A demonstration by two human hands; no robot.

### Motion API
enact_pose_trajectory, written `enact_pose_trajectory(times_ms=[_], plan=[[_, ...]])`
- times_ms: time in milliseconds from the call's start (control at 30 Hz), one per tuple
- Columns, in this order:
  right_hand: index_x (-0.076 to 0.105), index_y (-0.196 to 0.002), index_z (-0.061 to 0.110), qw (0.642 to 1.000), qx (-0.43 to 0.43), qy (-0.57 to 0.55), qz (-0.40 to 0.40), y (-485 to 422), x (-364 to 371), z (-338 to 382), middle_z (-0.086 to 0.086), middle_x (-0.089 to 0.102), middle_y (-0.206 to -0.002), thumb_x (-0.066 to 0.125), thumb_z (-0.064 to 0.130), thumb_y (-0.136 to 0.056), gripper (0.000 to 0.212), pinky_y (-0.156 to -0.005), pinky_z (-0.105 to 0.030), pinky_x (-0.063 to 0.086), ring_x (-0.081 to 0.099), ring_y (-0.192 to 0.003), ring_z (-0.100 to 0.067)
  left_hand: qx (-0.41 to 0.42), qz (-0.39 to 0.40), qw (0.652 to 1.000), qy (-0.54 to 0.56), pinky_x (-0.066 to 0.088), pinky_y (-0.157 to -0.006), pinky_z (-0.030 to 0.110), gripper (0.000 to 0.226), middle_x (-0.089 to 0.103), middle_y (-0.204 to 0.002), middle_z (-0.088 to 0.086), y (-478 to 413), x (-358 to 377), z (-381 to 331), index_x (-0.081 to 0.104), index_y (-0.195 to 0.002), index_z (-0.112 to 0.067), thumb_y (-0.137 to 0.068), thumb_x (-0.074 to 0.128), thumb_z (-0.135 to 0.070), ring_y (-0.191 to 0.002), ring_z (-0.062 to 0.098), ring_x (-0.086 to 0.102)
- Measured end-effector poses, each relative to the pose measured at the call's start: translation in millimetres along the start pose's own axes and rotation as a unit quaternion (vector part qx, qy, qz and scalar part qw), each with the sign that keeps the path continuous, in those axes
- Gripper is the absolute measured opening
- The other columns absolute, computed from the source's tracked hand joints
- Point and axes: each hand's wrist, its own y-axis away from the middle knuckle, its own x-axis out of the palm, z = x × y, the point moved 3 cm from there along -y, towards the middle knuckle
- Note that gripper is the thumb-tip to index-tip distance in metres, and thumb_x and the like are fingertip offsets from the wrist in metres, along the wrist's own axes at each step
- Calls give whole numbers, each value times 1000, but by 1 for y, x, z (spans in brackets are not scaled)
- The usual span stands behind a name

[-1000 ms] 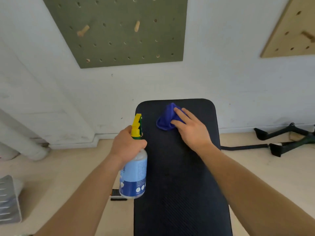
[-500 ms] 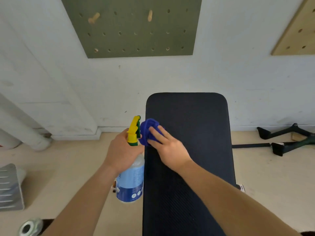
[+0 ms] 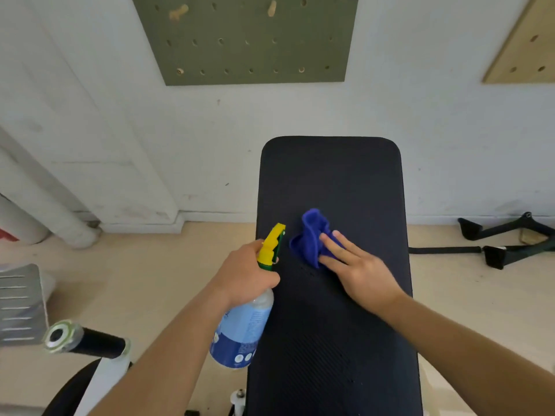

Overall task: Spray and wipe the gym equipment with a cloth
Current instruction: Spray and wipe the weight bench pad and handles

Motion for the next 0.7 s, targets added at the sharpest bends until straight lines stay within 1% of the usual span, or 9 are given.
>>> enact_pose_trajectory(times_ms=[67, 133, 200, 300, 400, 500, 600, 633, 700], plan=[[72, -114, 24, 1000, 2, 9, 9, 1, -11, -13, -5, 54, -146, 52, 7, -87, 37, -93, -39, 57, 54, -131, -28, -3, 23, 1000, -17, 56, -89, 45, 40, 74, -100, 3, 7, 12, 5, 67, -103, -23, -63, 67, -23, -94, 24, 70], [71, -112, 20, 995, 103, 10, -11, -15, -26, -39, -6, 53, -146, 58, 1, -85, 36, -85, -44, 60, 55, -130, -31, 3, 24, 999, -30, 56, -88, 46, 41, 74, -99, 2, 13, 21, 9, 66, -101, -24, -60, 65, -25, -93, 25, 70], [68, -119, 18, 981, 192, 7, -22, -31, -41, -56, -7, 48, -151, 61, -2, -86, 40, -88, -46, 58, 50, -134, -33, 5, 10, 1000, -29, 55, -85, 45, 36, 73, -96, 2, 18, 30, 14, 64, -98, -23, -62, 65, -24, -91, 26, 69], [60, -132, 22, 969, 243, 8, -38, -56, -51, -63, -4, 36, -159, 50, 5, -97, 40, -93, -45, 51, 42, -141, -32, -6, -16, 1000, -12, 53, -74, 42, 28, 71, -91, 9, 22, 40, 22, 62, -96, -17, -69, 68, -18, -81, 29, 65], [60, -132, 20, 980, 196, 2, -35, -74, -36, -38, -9, 43, -154, 53, 3, -94, 43, -89, -47, 55, 50, -133, -35, -19, -39, 999, 0, 48, -69, 36, 25, 70, -90, 11, 27, 44, 33, 62, -95, -14, -71, 70, -14, -74, 24, 59], [68, -123, 17, 1000, -3, -22, -8, -48, 7, 30, -14, 55, -143, 74, 0, -77, 50, -82, -48, 60, 58, -125, -37, -20, -50, 998, 28, 53, -76, 37, 30, 74, -85, -2, 33, 35, 43, 67, -92, -23, -62, 67, -21, -80, 23, 67], [68, -125, 18, 977, -203, -1, 63, -16, 20, 60, -11, 52, -146, 70, 8, -84, 43, -96, -43, 55, 53, -132, -32, -17, -61, 998, 25, 51, -70, 35, 33, 70, -69, -11, 37, 13, 48, 67, -86, -20, -53, 63, -23, -70, 20, 63], [68, -124, 19, 979, -197, 4, 44, -23, 15, 45, -9, 52, -147, 62, 9, -88, 38, -96, -43, 55, 53, -132, -31, -12, -60, 998, 20, 52, -70, 36, 35, 71, -72, -9, 37, 6, 47, 68, -88, -19, -54, 63, -22, -71, 22, 65], [67, -126, 21, 999, -36, -1, -7, -51, -3, -3, -6, 51, -149, 50, 7, -93, 40, -94, -44, 56, 51, -134, -29, -1, -64, 998, 11, 57, -80, 41, 42, 77, -91, -2, 34, -7, 42, 70, -96, -20, -55, 64, -22, -86, 26, 71]])
